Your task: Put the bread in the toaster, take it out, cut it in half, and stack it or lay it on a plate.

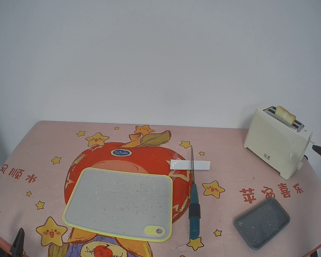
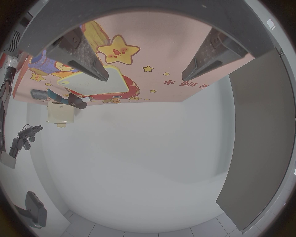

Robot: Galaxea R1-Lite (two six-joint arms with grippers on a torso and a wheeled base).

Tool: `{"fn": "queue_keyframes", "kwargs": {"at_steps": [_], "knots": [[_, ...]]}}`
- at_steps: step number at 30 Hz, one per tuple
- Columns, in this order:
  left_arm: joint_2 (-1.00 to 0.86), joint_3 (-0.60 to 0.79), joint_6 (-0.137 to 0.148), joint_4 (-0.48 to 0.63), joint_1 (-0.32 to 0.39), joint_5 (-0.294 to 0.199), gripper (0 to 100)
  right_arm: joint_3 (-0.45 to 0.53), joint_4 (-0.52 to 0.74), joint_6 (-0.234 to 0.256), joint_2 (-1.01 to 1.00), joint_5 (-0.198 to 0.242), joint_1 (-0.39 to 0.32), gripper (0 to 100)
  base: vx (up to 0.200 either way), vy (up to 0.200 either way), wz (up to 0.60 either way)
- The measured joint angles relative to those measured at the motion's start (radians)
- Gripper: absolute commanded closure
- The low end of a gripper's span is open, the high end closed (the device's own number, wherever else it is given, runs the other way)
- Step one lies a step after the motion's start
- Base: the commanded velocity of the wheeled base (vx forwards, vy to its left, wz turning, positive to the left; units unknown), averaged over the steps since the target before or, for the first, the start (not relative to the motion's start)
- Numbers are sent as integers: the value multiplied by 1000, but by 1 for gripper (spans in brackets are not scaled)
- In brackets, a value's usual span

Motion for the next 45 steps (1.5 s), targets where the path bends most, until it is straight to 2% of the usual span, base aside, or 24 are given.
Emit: {"fn": "queue_keyframes", "kwargs": {"at_steps": [7, 11, 19, 28, 45], "knots": [[0, 0, 0, 0, 0, 0, 0, -6, -146, 24, 52, -4, -24, 100, 0, 0, 0], [0, 0, 0, 0, 0, 0, 0, -35, -175, 40, 93, -10, -20, 100, 0, 0, 0], [0, 0, 0, 0, 0, 0, 0, -104, -189, 63, 178, -55, 24, 100, 0, 0, 0], [0, 0, 0, 0, 0, 0, 0, -112, -271, 66, 247, -95, 66, 100, 0, 0, 0], [0, 0, 0, 0, 0, 0, 0, -76, -284, 64, 284, -98, 71, 100, 0, 0, 0]]}}
